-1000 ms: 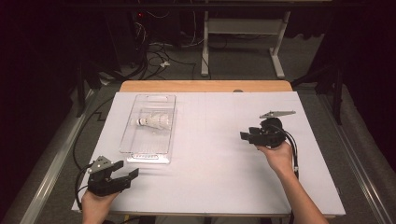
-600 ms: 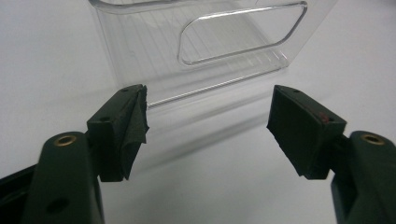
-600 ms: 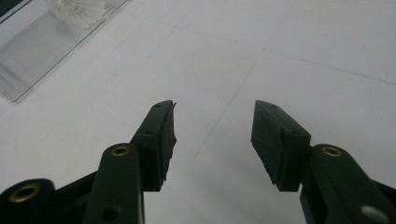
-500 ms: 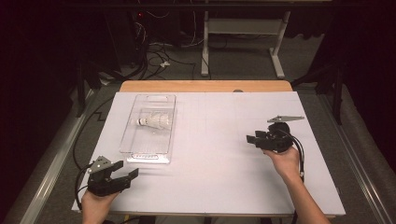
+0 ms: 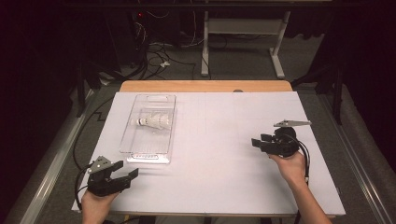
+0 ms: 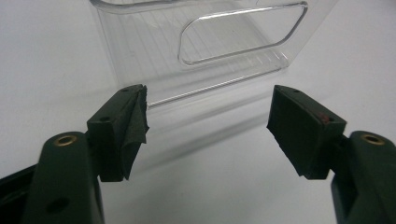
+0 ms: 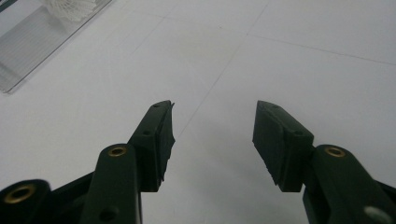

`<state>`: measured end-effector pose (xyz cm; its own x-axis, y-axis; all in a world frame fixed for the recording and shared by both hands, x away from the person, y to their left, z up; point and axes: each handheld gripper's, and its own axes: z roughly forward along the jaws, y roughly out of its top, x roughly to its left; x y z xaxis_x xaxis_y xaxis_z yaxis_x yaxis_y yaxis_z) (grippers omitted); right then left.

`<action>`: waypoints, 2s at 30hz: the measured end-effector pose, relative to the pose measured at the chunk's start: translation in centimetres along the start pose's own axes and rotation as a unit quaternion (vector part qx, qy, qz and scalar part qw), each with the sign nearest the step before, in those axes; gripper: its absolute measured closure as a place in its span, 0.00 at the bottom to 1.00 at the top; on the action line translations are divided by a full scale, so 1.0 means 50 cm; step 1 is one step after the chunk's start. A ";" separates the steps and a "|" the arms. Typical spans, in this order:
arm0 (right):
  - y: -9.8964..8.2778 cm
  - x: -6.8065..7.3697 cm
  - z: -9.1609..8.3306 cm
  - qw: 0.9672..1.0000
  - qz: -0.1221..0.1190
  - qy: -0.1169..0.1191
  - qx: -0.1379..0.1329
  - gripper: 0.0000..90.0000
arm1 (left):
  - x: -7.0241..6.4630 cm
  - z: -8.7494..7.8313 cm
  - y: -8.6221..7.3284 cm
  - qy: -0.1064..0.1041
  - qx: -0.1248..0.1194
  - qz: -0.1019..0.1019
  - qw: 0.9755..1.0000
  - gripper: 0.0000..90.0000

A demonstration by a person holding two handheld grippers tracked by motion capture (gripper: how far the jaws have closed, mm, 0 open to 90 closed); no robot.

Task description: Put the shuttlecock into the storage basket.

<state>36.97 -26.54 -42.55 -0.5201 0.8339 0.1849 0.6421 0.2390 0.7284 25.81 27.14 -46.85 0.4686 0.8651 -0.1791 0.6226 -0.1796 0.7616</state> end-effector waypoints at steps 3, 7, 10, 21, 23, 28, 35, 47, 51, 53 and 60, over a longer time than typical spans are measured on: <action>-0.006 -0.003 -0.004 1.000 0.003 -0.002 -0.002 0.53 | 0.000 0.000 0.000 0.000 0.000 0.000 1.000 0.33; -0.012 -0.006 -0.012 1.000 0.007 -0.004 -0.006 0.53 | 0.000 0.000 0.000 0.000 0.000 0.000 1.000 0.33; -0.018 -0.009 -0.016 1.000 0.006 -0.005 -0.009 0.52 | -0.001 0.000 0.000 0.001 -0.001 0.000 1.000 0.33; -0.039 -0.018 -0.032 1.000 0.012 -0.012 -0.018 0.51 | -0.001 0.000 0.000 0.001 0.000 0.000 1.000 0.33; -0.043 -0.021 -0.034 1.000 0.011 -0.013 -0.019 0.50 | -0.001 0.000 0.000 0.001 0.000 0.000 1.000 0.33; -0.053 -0.026 -0.041 1.000 0.015 -0.016 -0.023 0.50 | -0.001 -0.001 0.000 0.001 0.000 0.000 1.000 0.33; -0.063 -0.030 -0.049 0.999 0.018 -0.019 -0.026 0.49 | -0.001 -0.001 0.000 0.001 0.000 -0.001 1.000 0.33; -0.082 -0.030 -0.059 0.999 0.020 -0.023 -0.027 0.47 | 0.000 -0.002 -0.001 0.002 0.000 -0.001 1.000 0.33; -0.089 -0.032 -0.062 0.999 0.018 -0.026 -0.030 0.47 | 0.000 -0.002 -0.001 0.003 0.000 -0.001 1.000 0.33; -0.093 -0.033 -0.063 0.999 0.016 -0.027 -0.030 0.46 | 0.000 -0.002 -0.001 0.003 0.000 -0.001 1.000 0.33; -0.104 -0.034 -0.067 0.999 0.021 -0.029 -0.029 0.46 | 0.000 -0.002 -0.001 0.003 -0.001 -0.001 1.000 0.33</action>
<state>32.61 -30.89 -44.43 -0.4586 0.8705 0.1789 0.6289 0.1756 0.7574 25.72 27.17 -46.82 0.4629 0.8686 -0.1766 0.6223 -0.1766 0.7626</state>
